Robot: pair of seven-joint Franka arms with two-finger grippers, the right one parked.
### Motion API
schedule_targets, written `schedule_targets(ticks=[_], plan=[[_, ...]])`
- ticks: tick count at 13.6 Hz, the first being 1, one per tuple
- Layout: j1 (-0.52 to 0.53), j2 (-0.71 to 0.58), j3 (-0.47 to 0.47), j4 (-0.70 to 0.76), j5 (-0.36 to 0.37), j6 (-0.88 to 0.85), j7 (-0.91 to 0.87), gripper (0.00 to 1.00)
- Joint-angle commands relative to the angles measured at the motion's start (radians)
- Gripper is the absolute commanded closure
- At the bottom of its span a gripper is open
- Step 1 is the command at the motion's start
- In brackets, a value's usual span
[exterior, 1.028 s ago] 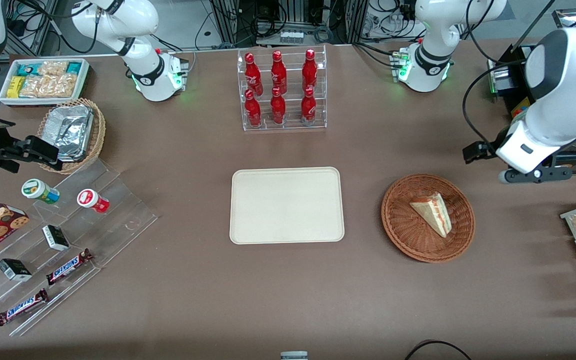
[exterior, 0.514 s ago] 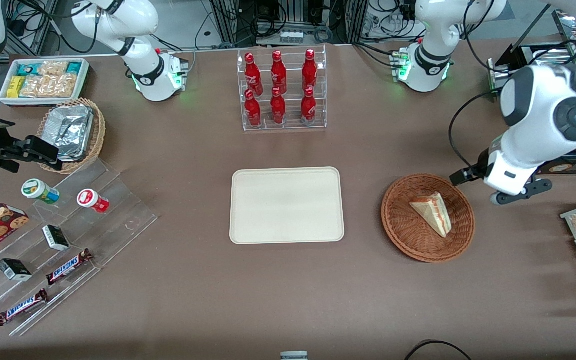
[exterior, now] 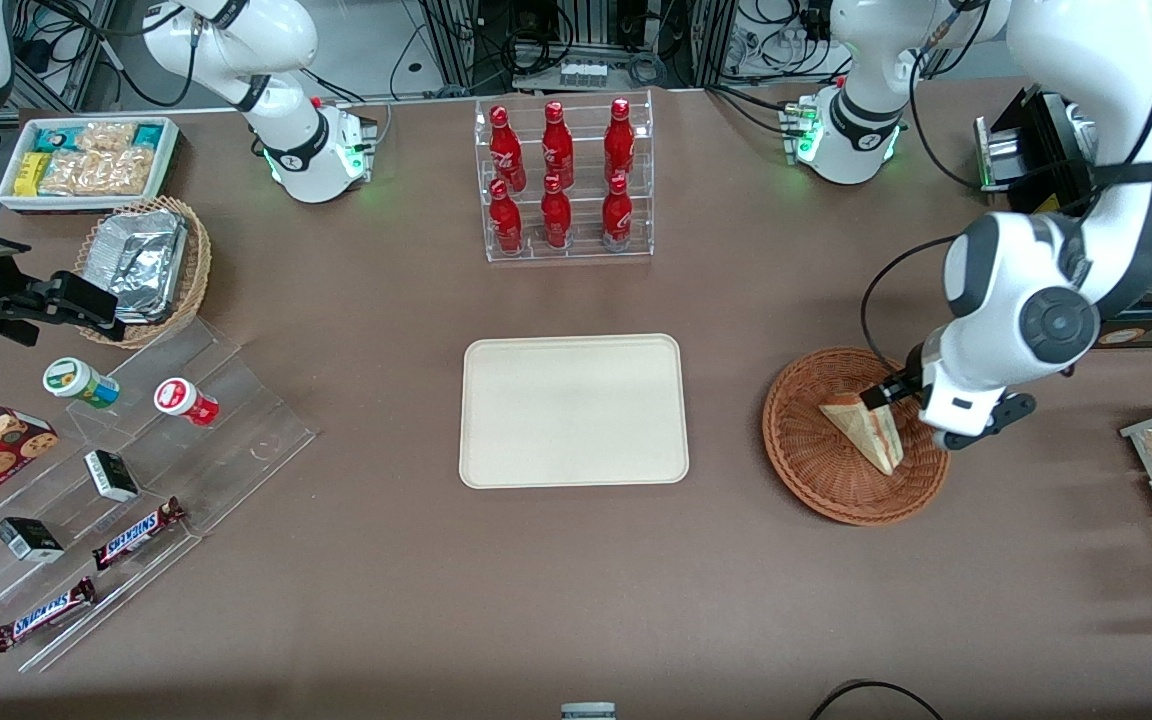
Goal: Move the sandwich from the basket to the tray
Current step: 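Close the left gripper on the sandwich and lift it from the basket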
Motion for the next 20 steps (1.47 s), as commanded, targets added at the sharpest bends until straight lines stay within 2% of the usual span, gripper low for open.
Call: schedule_targets(ticks=[1,6,7,8,9,11,14,20], plan=[[-0.009,0.036,0.002,0.009,0.012,0.042,-0.025,0.0],[-0.009,0.089,0.002,0.009,0.005,0.12,-0.039,0.0],[-0.009,0.099,0.002,0.009,0.007,0.143,-0.056,0.01],[-0.009,0.11,0.002,0.008,0.007,0.16,-0.073,0.07],[-0.009,0.118,0.002,0.006,0.009,0.167,-0.096,0.15],[-0.018,0.126,0.002,0.005,0.009,0.174,-0.164,0.51],[-0.033,0.129,0.002,0.006,0.013,0.174,-0.195,1.0],[-0.032,0.127,0.004,0.053,0.018,0.113,-0.131,1.0]])
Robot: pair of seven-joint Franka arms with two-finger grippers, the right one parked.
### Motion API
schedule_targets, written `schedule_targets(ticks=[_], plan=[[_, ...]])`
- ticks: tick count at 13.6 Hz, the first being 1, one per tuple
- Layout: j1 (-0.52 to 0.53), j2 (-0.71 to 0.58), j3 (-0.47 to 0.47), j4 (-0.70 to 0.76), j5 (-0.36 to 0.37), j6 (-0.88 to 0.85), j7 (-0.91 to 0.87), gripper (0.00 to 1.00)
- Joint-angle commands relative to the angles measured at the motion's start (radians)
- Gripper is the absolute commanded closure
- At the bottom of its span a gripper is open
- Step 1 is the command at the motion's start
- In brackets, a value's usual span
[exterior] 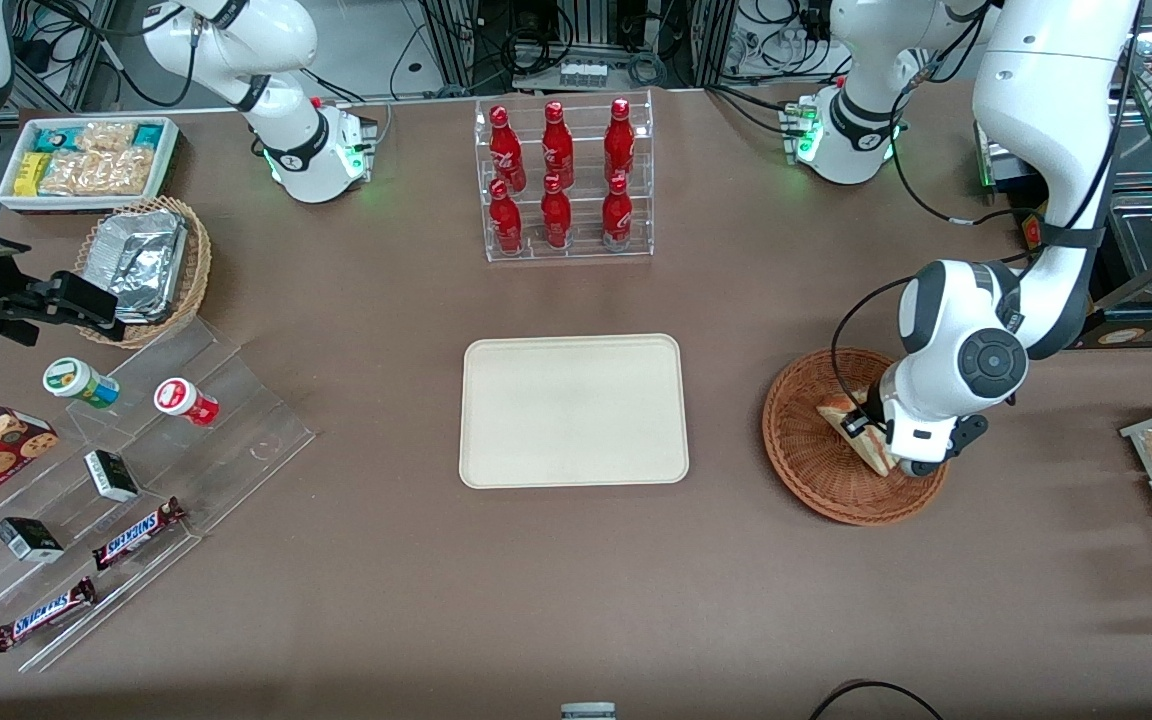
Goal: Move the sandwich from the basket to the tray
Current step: 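Close the left gripper on the sandwich and lift it from the basket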
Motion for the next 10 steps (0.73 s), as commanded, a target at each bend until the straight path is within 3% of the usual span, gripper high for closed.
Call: schedule_targets(ticks=[1,5,10], plan=[[-0.004,-0.003,0.004,0.069,0.018,-0.106,0.062,1.0],[-0.03,-0.019,-0.01,0.16,0.085,-0.302,0.13,1.0],[-0.108,-0.046,-0.076,0.187,0.072,-0.343,0.305,1.0]])
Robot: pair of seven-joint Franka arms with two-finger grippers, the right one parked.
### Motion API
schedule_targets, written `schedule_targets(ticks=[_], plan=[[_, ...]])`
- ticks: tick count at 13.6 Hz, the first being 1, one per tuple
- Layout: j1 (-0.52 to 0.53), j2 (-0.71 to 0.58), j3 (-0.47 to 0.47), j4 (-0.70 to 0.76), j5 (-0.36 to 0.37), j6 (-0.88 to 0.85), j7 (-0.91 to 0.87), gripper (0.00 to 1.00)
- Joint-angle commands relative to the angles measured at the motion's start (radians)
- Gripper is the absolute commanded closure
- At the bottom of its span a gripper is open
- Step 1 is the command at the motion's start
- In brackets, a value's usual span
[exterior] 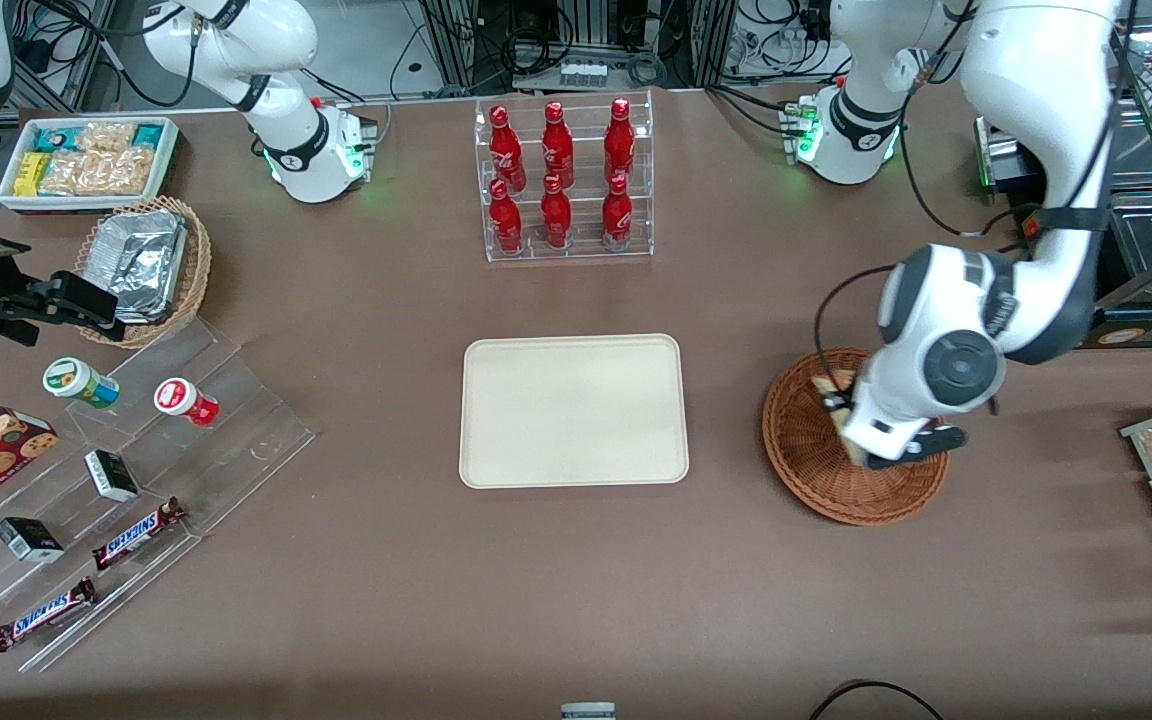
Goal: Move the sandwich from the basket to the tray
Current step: 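Carry the held sandwich over to the cream tray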
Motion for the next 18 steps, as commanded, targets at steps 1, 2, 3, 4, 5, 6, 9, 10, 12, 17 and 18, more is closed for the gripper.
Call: schedule_targets(ticks=[1,2,3,4,5,6,9,10,12,17,18], plan=[[-0.014,-0.025,-0.069,0.02,0.003,-0.028,0.083,1.0],[-0.014,-0.02,-0.103,0.029,-0.009,-0.024,0.085,1.0],[-0.014,-0.014,-0.131,0.044,-0.045,-0.018,0.085,1.0],[-0.016,0.002,-0.154,0.061,-0.079,-0.016,0.085,1.0],[-0.017,0.016,-0.18,0.076,-0.089,-0.014,0.077,1.0],[-0.025,0.041,-0.209,0.096,-0.095,-0.011,0.068,1.0],[-0.099,0.131,-0.212,0.182,-0.084,-0.008,-0.016,1.0],[-0.118,0.15,-0.212,0.198,-0.082,-0.001,-0.03,1.0],[-0.158,0.174,-0.212,0.199,-0.082,0.045,-0.067,1.0],[-0.229,0.254,-0.208,0.241,-0.076,0.125,-0.087,1.0],[-0.231,0.271,-0.208,0.254,-0.07,0.127,-0.087,1.0]])
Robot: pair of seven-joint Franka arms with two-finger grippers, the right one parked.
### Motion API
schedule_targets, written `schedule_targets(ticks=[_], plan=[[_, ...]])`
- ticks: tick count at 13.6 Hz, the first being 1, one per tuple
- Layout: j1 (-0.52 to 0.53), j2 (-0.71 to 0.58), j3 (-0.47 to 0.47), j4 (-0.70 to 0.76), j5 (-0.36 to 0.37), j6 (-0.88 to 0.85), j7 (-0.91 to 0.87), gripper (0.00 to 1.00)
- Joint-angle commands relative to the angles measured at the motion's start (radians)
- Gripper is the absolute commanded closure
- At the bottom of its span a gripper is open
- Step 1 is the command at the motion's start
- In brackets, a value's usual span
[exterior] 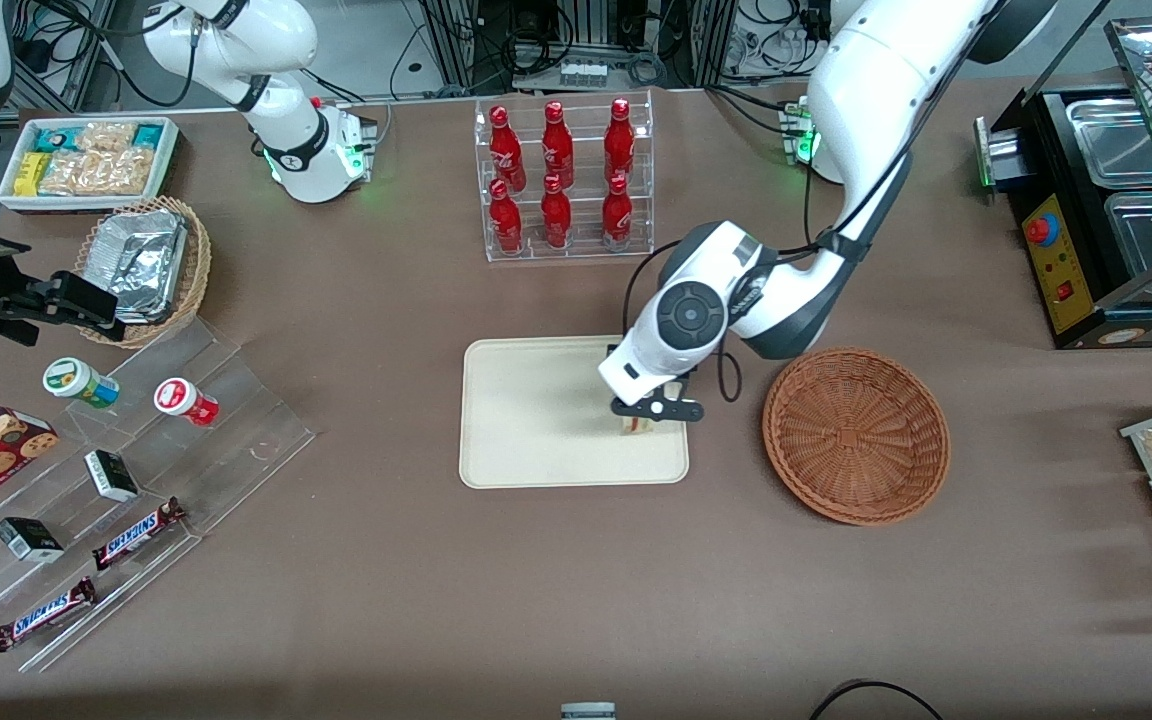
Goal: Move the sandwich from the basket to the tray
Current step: 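Carry the held sandwich over to the cream tray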
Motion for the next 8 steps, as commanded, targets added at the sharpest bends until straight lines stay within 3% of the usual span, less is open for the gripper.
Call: schedule_targets(ticks=[1,8], plan=[[-0.022,0.062,0.007,0.077,0.029,-0.007,-0.018,1.0],[-0.049,0.154,0.012,0.143,0.079,0.01,-0.02,1.0]])
